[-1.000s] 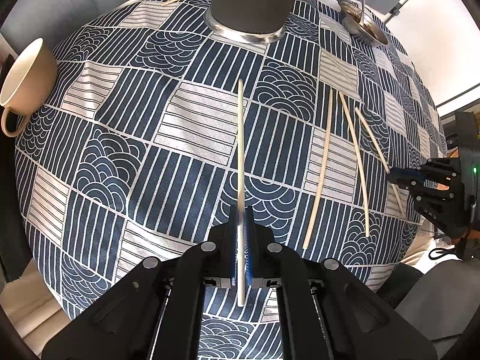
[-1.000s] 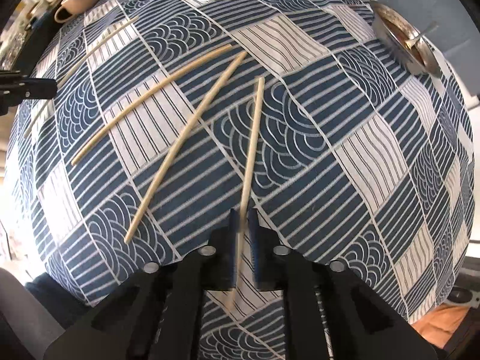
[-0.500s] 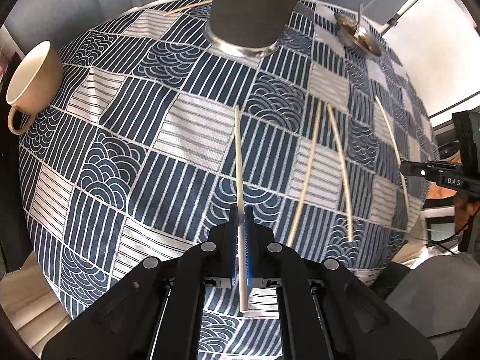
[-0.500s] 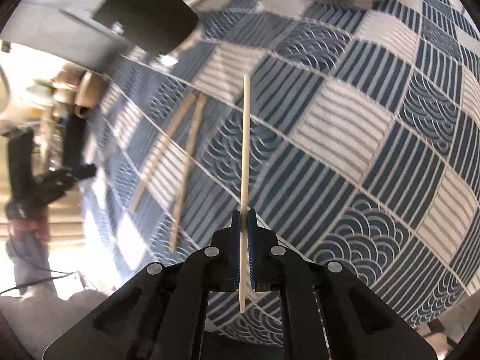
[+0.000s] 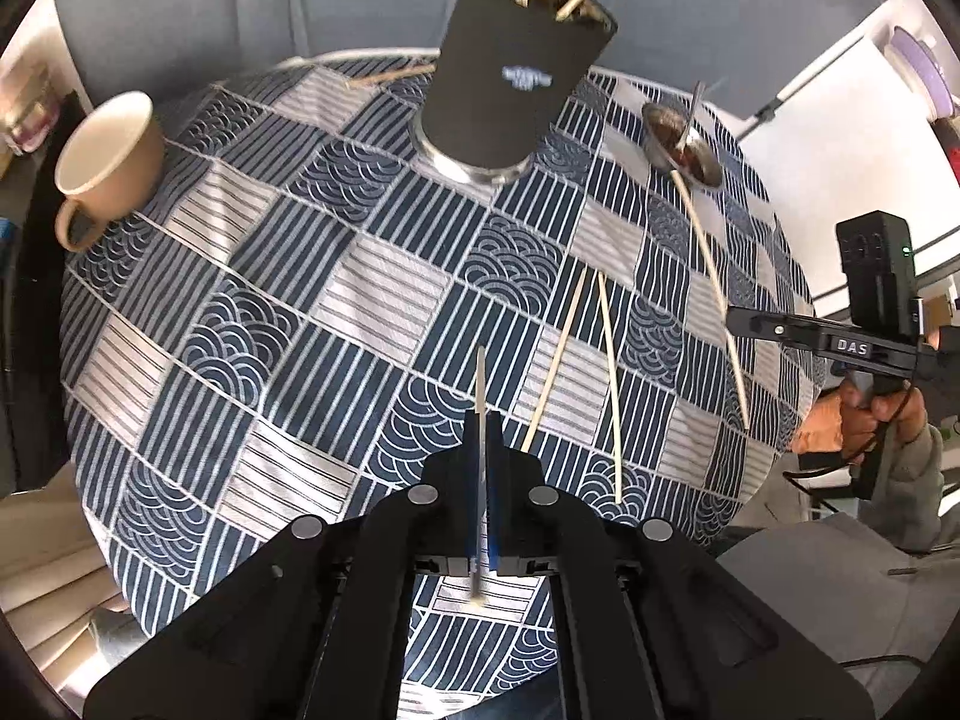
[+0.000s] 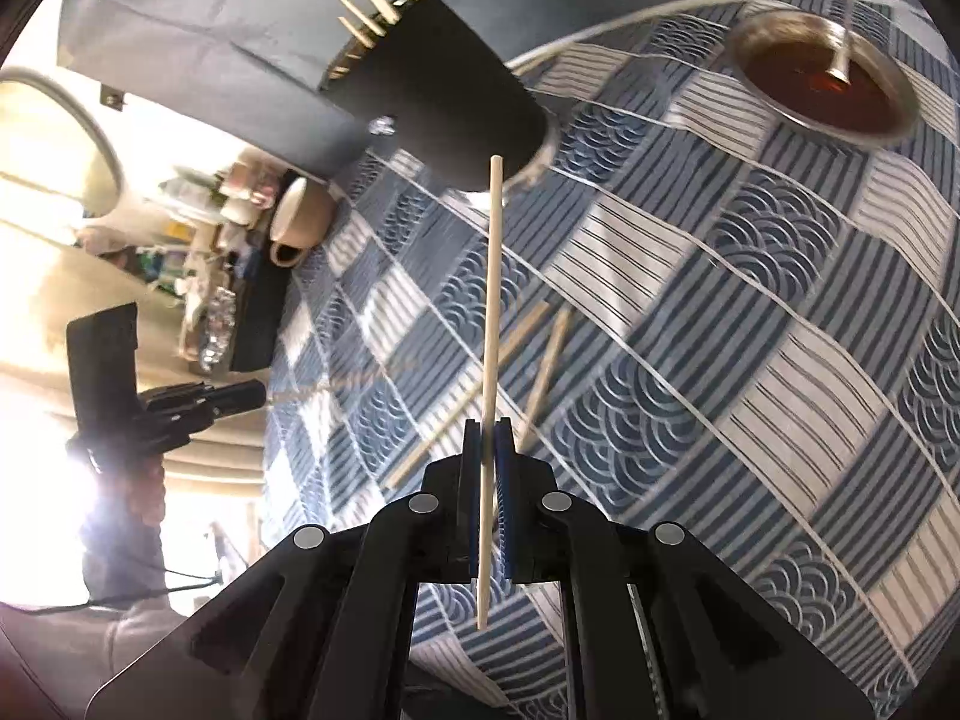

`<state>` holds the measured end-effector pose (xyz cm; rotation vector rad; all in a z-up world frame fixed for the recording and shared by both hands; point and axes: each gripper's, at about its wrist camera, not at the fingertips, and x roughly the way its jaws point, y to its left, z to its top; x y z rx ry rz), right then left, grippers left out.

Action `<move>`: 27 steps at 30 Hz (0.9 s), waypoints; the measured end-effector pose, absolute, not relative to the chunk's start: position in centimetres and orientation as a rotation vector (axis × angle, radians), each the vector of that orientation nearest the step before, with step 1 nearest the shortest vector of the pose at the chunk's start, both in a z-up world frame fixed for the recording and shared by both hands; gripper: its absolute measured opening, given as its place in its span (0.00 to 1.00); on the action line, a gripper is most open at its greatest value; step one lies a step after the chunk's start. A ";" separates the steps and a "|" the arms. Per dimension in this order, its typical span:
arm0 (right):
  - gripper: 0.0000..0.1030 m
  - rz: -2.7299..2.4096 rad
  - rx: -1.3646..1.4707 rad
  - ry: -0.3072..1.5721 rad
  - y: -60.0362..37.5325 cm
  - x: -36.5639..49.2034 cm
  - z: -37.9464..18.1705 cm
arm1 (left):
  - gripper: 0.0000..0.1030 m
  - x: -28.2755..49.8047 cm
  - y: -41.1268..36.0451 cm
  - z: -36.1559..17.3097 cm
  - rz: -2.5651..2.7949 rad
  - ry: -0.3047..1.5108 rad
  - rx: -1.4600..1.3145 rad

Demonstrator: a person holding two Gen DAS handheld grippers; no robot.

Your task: Organize utensils

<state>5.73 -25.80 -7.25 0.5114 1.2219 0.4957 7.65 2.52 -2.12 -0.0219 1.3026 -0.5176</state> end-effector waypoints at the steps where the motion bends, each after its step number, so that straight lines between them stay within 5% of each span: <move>1: 0.05 0.513 0.515 1.214 -25.7 6.0 -6.9 | 0.02 7.7 2.6 -1.7 -0.513 1.295 -0.021; 9: 0.05 0.578 0.483 1.192 -24.6 7.2 -6.1 | 0.02 7.7 1.9 -1.1 -0.448 1.295 0.069; 11: 0.05 0.580 0.482 1.205 -24.5 7.1 -6.7 | 0.12 7.3 1.3 -2.3 -0.439 1.325 0.116; 13: 0.05 0.578 0.481 1.215 -24.6 6.8 -7.1 | 0.37 6.9 0.6 -4.0 -0.434 1.353 0.168; 27: 0.05 0.475 0.494 1.261 -27.6 4.2 -8.6 | 0.38 7.4 -2.4 -13.5 -0.425 1.517 0.435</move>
